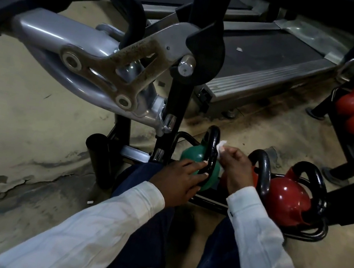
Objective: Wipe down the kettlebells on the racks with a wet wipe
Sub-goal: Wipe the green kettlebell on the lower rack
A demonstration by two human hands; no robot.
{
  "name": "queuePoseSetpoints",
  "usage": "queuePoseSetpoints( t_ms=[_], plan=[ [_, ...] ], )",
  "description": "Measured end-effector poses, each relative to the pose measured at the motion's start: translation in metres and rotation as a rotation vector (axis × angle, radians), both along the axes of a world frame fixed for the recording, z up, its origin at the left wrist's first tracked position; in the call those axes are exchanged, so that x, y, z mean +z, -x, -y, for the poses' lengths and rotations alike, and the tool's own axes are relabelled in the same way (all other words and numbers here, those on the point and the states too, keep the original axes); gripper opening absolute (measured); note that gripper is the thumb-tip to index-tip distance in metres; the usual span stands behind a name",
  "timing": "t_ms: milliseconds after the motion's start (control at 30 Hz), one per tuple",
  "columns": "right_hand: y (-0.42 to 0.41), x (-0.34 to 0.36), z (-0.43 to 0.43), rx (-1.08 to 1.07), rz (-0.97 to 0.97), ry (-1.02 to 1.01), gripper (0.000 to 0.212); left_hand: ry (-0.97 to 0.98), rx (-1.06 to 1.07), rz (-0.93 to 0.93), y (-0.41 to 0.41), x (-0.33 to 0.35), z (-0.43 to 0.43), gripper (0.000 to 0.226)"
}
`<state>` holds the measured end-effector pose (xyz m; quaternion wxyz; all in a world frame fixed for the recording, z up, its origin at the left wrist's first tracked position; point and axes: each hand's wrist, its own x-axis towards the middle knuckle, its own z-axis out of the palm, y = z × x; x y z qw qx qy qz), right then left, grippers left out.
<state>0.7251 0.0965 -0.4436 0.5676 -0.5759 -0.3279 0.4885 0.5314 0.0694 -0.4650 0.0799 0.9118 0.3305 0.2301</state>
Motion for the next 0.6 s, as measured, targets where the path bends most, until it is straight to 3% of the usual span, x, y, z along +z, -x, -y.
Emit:
queuePoseSetpoints(
  t_ms=[100, 200, 300, 433, 533, 600],
  plan=[
    [0.006, 0.026, -0.025, 0.039, 0.631, -0.021, 0.016, 0.003, -0.005, -0.026, 0.000, 0.003, 0.001, 0.043],
    [0.025, 0.048, -0.056, 0.240, 1.471, 0.021, 0.013, -0.001, -0.006, -0.043, 0.000, 0.007, 0.003, 0.049],
    [0.046, 0.055, -0.069, 0.470, 1.874, 0.046, 0.024, 0.010, -0.009, -0.043, -0.001, 0.007, 0.004, 0.045],
    [0.044, 0.060, -0.046, 0.570, 1.901, 0.063, 0.017, 0.002, -0.003, -0.050, -0.001, 0.003, 0.004, 0.048],
    [0.025, 0.057, -0.022, 0.407, 1.593, -0.102, 0.010, 0.019, 0.000, -0.040, -0.001, 0.003, 0.004, 0.050],
    [0.009, 0.045, -0.013, 0.241, 1.288, -0.101, 0.004, 0.029, 0.000, -0.043, -0.001, 0.003, 0.003, 0.052]
  ],
)
